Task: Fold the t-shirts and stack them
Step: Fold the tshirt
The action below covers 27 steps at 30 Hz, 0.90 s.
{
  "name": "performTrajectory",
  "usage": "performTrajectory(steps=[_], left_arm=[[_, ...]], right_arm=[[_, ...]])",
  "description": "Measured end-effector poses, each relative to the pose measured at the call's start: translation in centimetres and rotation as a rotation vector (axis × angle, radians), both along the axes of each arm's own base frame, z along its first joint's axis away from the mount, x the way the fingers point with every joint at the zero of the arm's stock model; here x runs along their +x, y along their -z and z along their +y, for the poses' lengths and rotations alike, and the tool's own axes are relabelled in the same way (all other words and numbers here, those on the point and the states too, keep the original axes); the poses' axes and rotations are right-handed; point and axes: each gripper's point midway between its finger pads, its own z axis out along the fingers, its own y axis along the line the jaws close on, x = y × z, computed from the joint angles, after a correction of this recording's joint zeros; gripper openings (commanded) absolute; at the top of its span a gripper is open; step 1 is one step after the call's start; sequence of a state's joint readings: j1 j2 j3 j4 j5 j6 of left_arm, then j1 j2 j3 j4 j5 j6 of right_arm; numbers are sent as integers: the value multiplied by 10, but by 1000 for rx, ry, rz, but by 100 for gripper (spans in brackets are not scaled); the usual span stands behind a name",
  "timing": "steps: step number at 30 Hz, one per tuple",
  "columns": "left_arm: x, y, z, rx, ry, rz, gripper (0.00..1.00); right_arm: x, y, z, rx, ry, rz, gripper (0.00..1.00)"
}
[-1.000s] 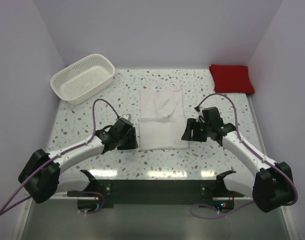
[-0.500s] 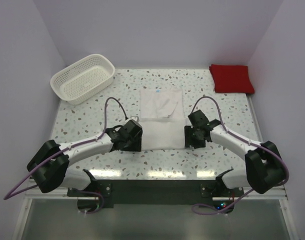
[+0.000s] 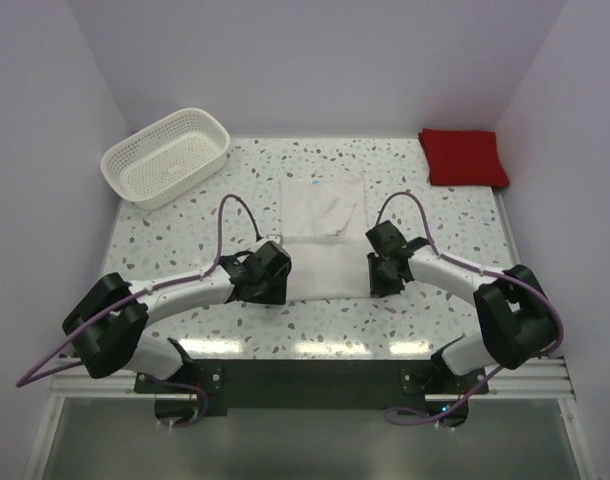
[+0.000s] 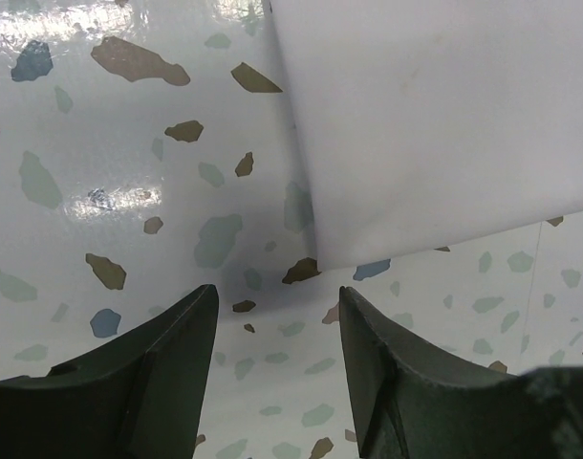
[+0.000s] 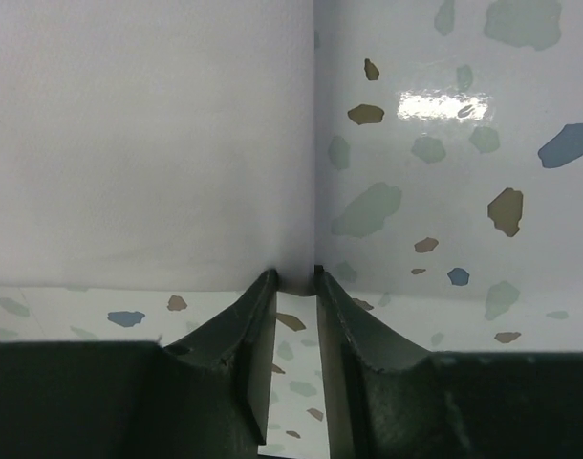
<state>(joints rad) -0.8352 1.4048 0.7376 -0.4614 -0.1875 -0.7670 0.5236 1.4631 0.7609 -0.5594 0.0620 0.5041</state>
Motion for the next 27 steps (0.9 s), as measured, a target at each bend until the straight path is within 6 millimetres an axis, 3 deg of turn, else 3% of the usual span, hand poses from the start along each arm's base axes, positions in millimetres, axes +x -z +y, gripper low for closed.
performTrajectory(steps=[5, 15, 27], left_arm=[[1, 1, -4, 7, 8, 3, 58], [5, 0, -10, 13, 2, 4, 53], [5, 15, -20, 70, 17, 38, 46]], right_arm=[[0, 1, 5, 11, -7, -9, 0], [-1, 1, 7, 12, -25, -19, 0], [-1, 1, 8, 20, -36, -34, 0]])
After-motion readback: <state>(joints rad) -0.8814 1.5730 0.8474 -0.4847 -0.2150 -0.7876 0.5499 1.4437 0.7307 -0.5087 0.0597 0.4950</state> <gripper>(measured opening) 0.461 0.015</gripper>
